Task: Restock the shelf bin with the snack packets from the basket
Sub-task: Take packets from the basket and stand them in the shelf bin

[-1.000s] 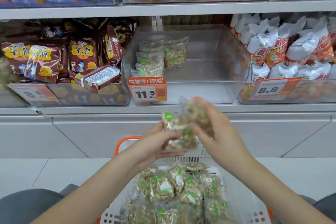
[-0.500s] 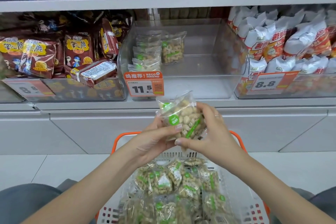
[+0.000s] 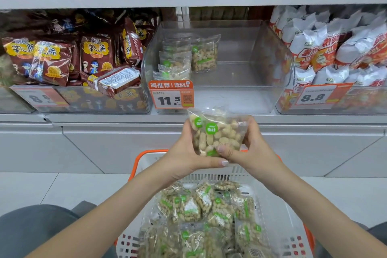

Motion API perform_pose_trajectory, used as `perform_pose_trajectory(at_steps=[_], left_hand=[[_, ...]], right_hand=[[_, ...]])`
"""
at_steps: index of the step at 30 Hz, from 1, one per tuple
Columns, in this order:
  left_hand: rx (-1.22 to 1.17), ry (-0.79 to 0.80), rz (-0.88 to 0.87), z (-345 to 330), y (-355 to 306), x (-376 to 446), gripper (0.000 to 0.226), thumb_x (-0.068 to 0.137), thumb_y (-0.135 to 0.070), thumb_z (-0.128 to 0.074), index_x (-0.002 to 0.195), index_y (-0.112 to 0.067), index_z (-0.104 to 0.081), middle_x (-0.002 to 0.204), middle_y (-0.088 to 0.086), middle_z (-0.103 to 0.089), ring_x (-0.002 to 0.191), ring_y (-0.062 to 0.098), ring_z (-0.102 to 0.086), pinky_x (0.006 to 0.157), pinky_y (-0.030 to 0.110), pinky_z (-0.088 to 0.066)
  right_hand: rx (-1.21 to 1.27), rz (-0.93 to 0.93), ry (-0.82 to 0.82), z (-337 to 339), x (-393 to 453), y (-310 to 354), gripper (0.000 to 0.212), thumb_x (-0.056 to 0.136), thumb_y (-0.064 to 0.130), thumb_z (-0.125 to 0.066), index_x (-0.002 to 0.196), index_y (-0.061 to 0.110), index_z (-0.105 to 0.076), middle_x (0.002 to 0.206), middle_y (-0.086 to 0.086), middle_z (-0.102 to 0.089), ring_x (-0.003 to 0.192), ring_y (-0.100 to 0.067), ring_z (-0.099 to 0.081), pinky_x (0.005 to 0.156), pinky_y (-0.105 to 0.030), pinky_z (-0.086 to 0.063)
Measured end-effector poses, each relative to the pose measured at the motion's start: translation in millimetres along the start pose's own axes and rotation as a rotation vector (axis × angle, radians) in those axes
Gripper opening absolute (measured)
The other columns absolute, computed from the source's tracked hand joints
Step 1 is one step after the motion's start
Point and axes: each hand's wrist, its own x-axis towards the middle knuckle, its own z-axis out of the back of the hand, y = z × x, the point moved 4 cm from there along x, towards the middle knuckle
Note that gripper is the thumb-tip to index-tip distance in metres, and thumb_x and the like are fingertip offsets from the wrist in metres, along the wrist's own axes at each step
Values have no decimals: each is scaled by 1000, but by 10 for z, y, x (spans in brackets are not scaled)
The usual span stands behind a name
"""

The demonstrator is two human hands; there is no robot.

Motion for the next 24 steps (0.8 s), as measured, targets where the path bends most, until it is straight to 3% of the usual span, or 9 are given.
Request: perform_pose_trajectory(at_steps=[5, 7, 9, 12, 15, 18, 19, 21, 24], left_hand=[[58, 39, -26, 9, -43, 15, 82, 65, 12, -78, 121, -31, -37, 109, -11, -65, 100, 6, -67, 87, 26, -54], [71, 101, -27, -3, -63, 8, 86, 65, 14, -77, 124, -32, -35, 110, -10, -65, 100, 7, -67, 83, 24, -54], [105, 178, -16, -41, -69, -29, 88, 66, 15, -76, 126, -34, -32, 112, -9, -65, 100, 6, -67, 80, 22, -53], [148, 205, 8, -85, 36, -41, 91, 66, 7, -80, 128, -35, -26, 121, 0, -61, 107, 9, -64, 87, 25, -53], [262, 160, 22, -109, 100, -42, 103, 52, -27, -92, 130, -39, -25, 131, 5, -55, 118, 15, -58, 100, 35, -48], [144, 175, 48, -157, 175, -33, 93, 69, 1, -80, 140, -13, -22, 128, 6, -61, 112, 13, -63, 91, 25, -51], [130, 171, 39, -174, 143, -34, 89, 72, 5, -77, 139, -18, -22, 126, 4, -62, 111, 11, -63, 89, 23, -51], [220, 120, -12, -164, -15, -23, 85, 73, -9, -80, 129, -37, -24, 124, -6, -60, 110, 4, -61, 91, 22, -51], [355, -26, -89, 25, -306, 71, 93, 67, -35, -83, 135, -36, -20, 122, -18, -47, 111, -7, -50, 86, 21, -51]], right_hand=[[-18, 10, 4, -2, 25, -1, 87, 48, 46, -89, 111, 48, -29, 124, -2, -56, 105, -12, -65, 91, -30, -53], [25, 18, 43, 7, 40, -19, 112, 40, 40, -91, 127, 50, -21, 133, -2, -47, 113, -15, -61, 96, -32, -51], [149, -23, 173, -13, 35, -44, 126, 38, 33, -95, 138, 46, -18, 129, -7, -57, 110, -19, -65, 91, -31, -54], [235, -58, 260, -26, 14, -41, 107, 38, 28, -97, 128, 30, -37, 106, -5, -71, 96, -22, -70, 74, -26, -56], [131, -32, 195, -37, 24, -29, 85, 48, 6, -89, 115, 24, -40, 95, 0, -72, 87, -19, -72, 70, -26, -56], [81, -1, 128, -39, 17, 23, 79, 49, 4, -90, 110, 24, -44, 94, 7, -72, 85, -16, -72, 69, -22, -55], [86, 5, 104, -35, 10, 50, 77, 49, 3, -89, 110, 22, -45, 92, 6, -72, 84, -15, -72, 68, -22, -55], [116, 5, 33, 13, 42, 128, 75, 48, 6, -90, 108, 22, -48, 90, 0, -72, 80, -15, -72, 64, -22, -55], [155, 39, -183, 266, 321, 356, 81, 38, 23, -95, 105, 27, -50, 93, -2, -71, 81, -11, -71, 65, -26, -57]])
